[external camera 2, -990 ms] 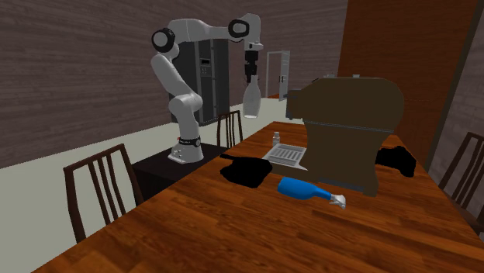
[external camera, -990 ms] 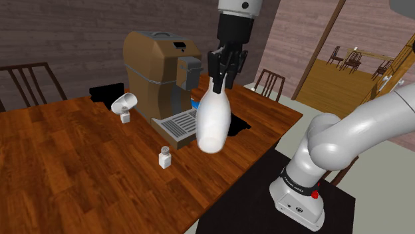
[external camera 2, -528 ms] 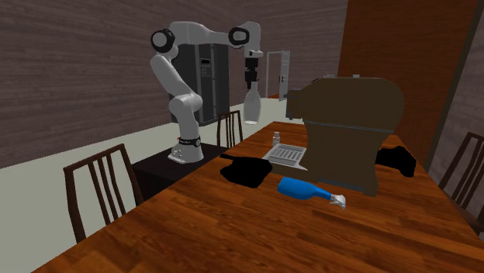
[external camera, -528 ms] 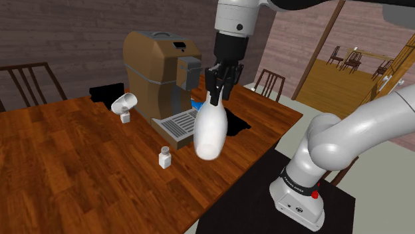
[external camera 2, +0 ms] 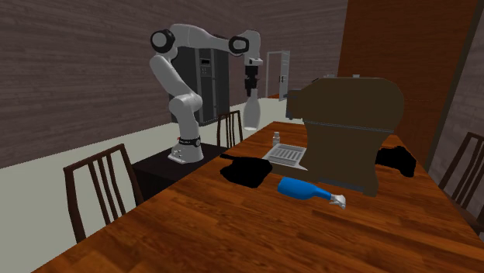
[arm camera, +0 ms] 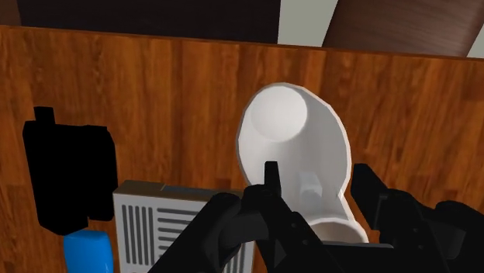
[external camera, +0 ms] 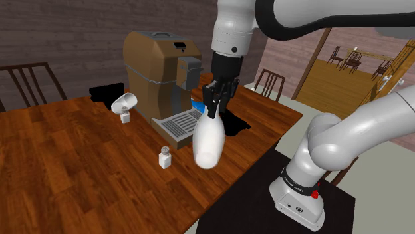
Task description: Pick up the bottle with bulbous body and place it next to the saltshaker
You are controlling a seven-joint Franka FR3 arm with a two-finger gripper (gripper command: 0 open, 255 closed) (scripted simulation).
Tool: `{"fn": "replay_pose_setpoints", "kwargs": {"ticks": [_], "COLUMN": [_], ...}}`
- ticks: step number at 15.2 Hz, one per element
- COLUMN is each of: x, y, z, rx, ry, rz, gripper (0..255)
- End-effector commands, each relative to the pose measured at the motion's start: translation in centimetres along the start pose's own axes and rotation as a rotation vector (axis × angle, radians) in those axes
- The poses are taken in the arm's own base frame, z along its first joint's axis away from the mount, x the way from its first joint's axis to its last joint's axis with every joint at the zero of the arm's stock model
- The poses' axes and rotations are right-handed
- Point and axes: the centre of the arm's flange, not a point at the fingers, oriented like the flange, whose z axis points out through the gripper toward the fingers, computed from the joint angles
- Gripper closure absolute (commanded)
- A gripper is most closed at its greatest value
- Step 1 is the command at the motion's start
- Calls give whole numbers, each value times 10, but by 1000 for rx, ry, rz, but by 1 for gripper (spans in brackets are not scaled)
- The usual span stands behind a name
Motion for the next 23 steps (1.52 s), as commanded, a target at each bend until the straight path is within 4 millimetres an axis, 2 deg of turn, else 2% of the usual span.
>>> {"fn": "replay_pose_setpoints", "kwargs": {"ticks": [1,12,13,14,23], "x": [0,2,2,2,98], "y": [-1,0,-1,-1,21], "z": [10,68,63,63,128], "rx": [0,0,0,0,3], "ry": [1,1,0,0,4], "rz": [0,0,0,0,337], "gripper": [255,255,255,0,0]}}
